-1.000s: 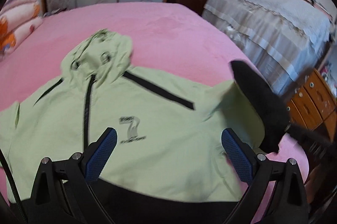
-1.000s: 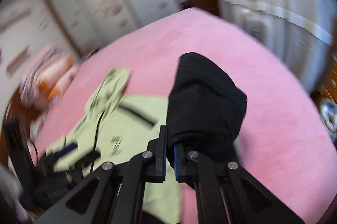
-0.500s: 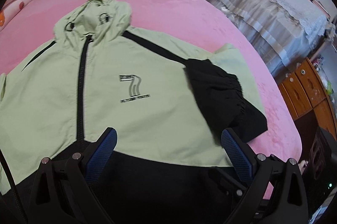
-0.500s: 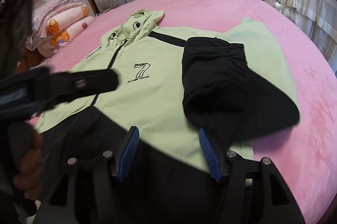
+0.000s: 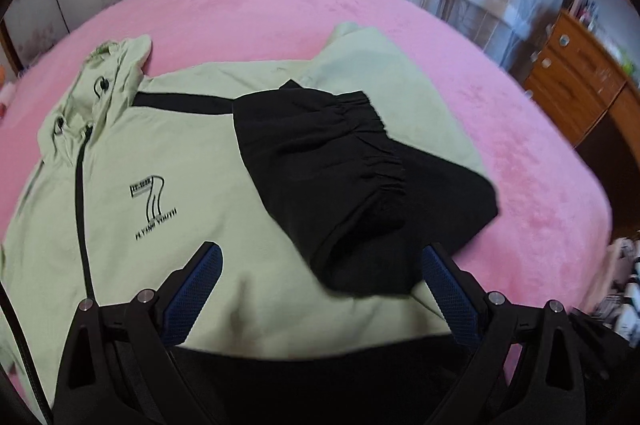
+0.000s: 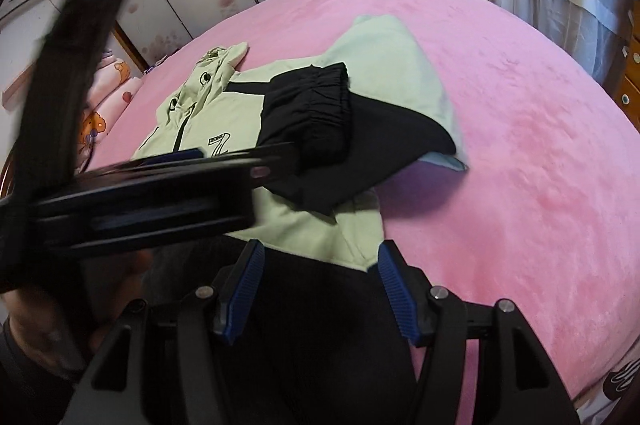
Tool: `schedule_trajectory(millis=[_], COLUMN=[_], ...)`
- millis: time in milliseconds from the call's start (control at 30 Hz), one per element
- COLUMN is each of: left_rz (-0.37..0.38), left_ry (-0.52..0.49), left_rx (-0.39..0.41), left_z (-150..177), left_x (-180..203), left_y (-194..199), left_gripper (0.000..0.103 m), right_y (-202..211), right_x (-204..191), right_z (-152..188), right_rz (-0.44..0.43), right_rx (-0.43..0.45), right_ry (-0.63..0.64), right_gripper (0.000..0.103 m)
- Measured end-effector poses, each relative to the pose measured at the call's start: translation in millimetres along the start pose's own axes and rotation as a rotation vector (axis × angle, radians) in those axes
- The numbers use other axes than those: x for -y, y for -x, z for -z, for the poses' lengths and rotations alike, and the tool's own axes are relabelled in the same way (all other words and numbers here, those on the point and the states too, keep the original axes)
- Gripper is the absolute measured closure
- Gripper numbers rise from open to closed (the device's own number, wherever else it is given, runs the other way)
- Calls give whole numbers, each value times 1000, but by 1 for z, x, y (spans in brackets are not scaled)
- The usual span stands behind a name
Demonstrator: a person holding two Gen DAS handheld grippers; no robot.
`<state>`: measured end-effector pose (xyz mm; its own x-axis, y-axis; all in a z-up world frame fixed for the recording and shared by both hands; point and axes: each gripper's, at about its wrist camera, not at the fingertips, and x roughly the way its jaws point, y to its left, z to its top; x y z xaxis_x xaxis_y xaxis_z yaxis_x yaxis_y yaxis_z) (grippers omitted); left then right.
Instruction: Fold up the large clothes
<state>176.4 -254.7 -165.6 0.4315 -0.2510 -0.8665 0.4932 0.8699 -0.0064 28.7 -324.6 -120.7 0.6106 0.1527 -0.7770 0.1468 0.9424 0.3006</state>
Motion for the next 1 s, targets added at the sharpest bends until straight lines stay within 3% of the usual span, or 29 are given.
schedule_trajectory(millis=[67,100,133,233,300,467,500,567,600,633,800,1000], left_rz=[-51,-33,-27,-15,-14,-28,-45,-66,-73,-73,5,109], left_ry=[-28,-35,-22,14,27,148,183,264,324,380,523,588], left_rx=[-22,-53,-83,-22,67,227,228,191,159,135,49,53], left_z=[-7,-10,-14,-28,-39,-41,-35,-17,-3,11,61,58], left_x=[4,3,0,-14,-31,-109,-127,-162,-183,-201,-246,-275], left_y=[-13,-21,-25,-8,20,82,85,82,76,70,49,26], left_gripper=[41,82,96,97,97,96,93,73,46,31,30,30], right_y=[-1,0,-1,0,2,5,4,0,-2,-4,-14,-20], right_x=[0,1,0,0,0,-5,-7,-10,-12,-14,-27,-37], right_z=[2,3,3,3,2,-2,-2,-2,-2,-1,2,-5], right_rz=[4,9,13,13,11,5,3,-1,-8,-12,-15,-13], right_rx=[-5,-5,-6,-3,7,23,23,15,6,0,-34,-32], right_ry=[9,12,14,14,20,48,53,58,60,62,102,122], right_gripper=[43,43,43,43,44,44,44,44,44,44,44,44])
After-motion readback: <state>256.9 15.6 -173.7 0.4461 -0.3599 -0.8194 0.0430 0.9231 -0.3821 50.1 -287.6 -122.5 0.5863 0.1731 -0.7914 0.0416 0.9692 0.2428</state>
